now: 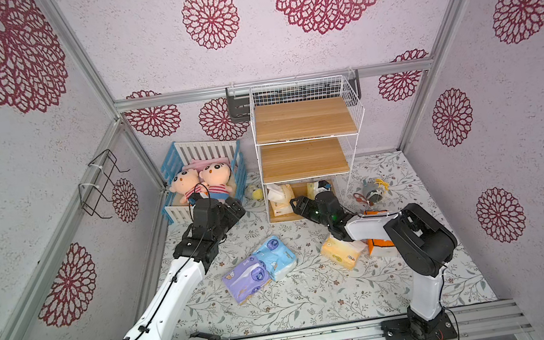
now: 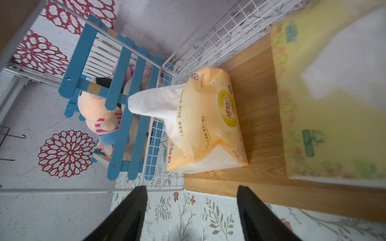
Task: Remove the tissue boxes from the shelf
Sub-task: Pick up a box of tissues from the shelf.
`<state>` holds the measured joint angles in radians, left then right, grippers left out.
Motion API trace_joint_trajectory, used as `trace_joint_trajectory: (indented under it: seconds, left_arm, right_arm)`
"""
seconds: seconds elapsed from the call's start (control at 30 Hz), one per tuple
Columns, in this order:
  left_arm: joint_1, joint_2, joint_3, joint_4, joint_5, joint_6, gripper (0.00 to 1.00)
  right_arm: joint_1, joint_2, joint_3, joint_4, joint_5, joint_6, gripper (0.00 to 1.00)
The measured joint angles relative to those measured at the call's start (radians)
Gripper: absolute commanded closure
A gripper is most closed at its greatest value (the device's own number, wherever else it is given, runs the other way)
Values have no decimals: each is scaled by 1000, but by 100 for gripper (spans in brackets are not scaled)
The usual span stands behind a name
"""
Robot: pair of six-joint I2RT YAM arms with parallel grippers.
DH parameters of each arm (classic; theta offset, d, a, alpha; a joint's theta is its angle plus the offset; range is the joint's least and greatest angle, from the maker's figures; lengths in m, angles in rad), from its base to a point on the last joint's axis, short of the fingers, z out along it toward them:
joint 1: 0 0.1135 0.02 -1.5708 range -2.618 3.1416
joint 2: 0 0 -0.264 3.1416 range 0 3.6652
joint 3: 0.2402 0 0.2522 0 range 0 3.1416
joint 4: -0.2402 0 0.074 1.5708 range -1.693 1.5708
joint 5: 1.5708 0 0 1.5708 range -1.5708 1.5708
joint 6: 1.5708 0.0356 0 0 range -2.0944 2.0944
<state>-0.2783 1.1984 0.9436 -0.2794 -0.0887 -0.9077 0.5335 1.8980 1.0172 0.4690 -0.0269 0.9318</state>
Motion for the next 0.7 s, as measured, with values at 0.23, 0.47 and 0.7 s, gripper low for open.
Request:
trace_joint_trajectory:
  seconds: [0.23,0.47,0.7]
  left_arm:
    - [6,2,0,10,14,0,3]
    - [8,8,-13,32,31,-5,3]
    - [9,9,-14,35,35,-5,3]
  right_arm:
    - [-6,99,81,-29,8,-11,23]
    - [-6,152,167,-71,31,-40,23]
    - [-10,221,234,-99,21,-68,26]
